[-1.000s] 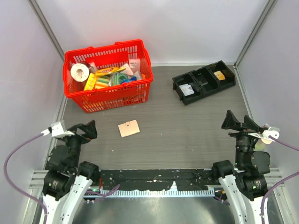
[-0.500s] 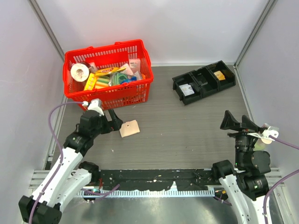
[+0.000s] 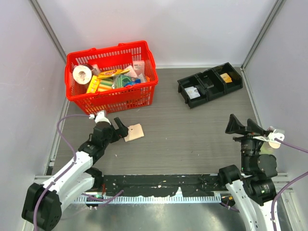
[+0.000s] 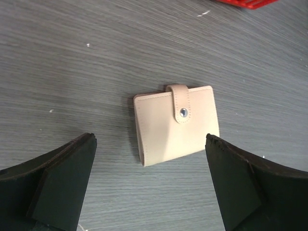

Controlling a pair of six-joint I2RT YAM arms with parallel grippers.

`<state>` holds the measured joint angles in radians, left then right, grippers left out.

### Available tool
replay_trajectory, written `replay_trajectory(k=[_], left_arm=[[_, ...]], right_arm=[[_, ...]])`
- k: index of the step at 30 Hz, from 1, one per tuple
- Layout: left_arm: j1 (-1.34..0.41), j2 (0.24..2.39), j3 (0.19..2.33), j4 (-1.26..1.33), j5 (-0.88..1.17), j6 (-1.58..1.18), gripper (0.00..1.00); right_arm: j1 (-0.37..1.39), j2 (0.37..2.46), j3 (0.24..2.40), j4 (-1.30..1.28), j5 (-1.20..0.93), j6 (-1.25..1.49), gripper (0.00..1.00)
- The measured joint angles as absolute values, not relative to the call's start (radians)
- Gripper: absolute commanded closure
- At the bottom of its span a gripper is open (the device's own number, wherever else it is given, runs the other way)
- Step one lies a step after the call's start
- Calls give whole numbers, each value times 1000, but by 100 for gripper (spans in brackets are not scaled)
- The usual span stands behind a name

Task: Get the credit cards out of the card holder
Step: Move the card holder to the center of the board.

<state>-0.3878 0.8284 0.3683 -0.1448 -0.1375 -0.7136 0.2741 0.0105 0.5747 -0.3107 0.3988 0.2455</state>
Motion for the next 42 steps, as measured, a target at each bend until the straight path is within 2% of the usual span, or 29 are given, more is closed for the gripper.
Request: replay_trajectory(k=[5,13,19,23,27,31,36,38,42], left_arm=[[-430,877,300,-19,-254,-805,11],[-456,1079,293,157,-295,-891,37],[-489,1182,294,233,-272,-901,70],[-505,1209,302,244,-231,-868,80],[-523,1233,324,252,-145,-799,84],[-555,1294,376,252,-19,-707,85],[-579,1422,509,190,150,-562,68],[-590,1479,585,130,187,-508,56],[-605,1518,682,38,206,-429,24]], right_arm=[[274,10,572,-309,398,242,16],[276,10,561,-308,398,239,16],[280,10,561,-307,398,238,16],[281,10,561,-307,398,238,16],[282,10,560,-307,385,236,20],[282,11,558,-303,332,232,22],[282,84,577,-305,251,240,14],[282,158,610,-336,234,253,13],[282,353,703,-406,169,282,12]])
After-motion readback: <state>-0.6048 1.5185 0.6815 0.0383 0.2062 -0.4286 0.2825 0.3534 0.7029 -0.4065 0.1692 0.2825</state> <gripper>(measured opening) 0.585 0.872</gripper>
